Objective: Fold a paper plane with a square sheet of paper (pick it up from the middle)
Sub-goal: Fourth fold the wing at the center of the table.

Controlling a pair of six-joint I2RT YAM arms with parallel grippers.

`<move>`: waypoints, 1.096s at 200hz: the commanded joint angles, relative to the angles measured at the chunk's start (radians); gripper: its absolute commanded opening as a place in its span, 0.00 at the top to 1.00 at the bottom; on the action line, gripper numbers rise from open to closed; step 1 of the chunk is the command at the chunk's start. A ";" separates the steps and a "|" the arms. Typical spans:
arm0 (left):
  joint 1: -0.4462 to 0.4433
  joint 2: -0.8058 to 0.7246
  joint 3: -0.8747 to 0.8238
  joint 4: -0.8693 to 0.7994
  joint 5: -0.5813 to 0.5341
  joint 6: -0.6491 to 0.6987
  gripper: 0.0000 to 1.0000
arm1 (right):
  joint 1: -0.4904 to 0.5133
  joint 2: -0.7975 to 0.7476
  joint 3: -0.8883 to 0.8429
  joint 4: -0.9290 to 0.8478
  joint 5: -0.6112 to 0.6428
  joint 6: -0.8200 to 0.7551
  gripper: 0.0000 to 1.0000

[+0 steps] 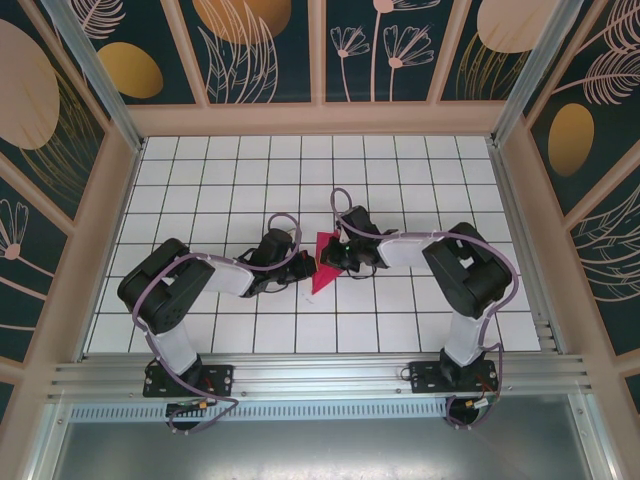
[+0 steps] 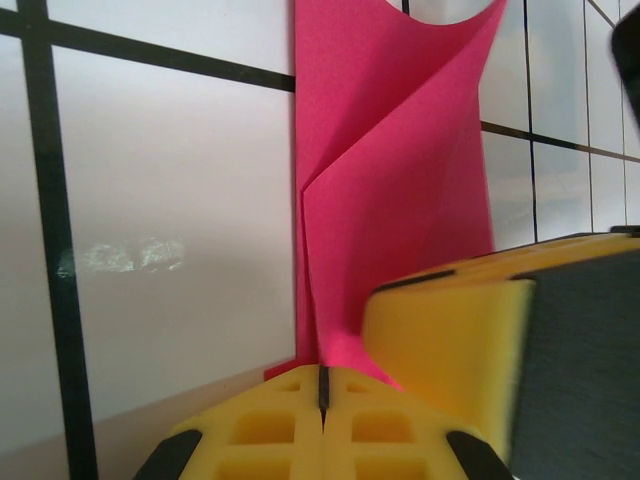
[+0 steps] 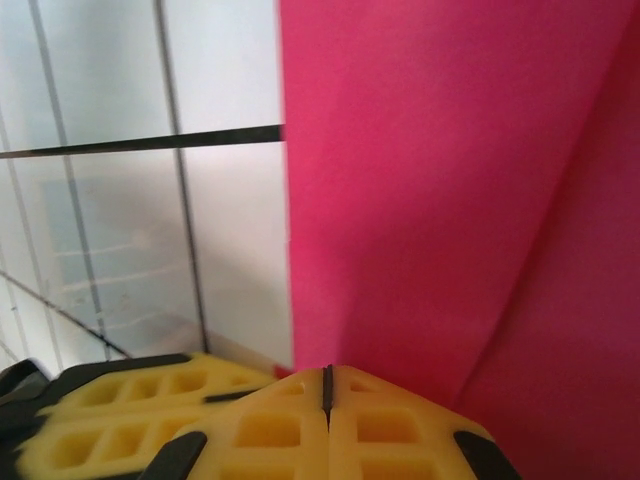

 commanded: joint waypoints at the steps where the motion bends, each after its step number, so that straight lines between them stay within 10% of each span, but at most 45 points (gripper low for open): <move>1: 0.006 0.049 0.001 -0.118 -0.093 0.035 1.00 | 0.003 0.041 -0.021 -0.002 0.055 0.019 0.96; 219: 0.007 0.064 0.003 -0.132 -0.108 0.026 1.00 | 0.049 -0.021 -0.170 0.210 -0.027 0.114 0.95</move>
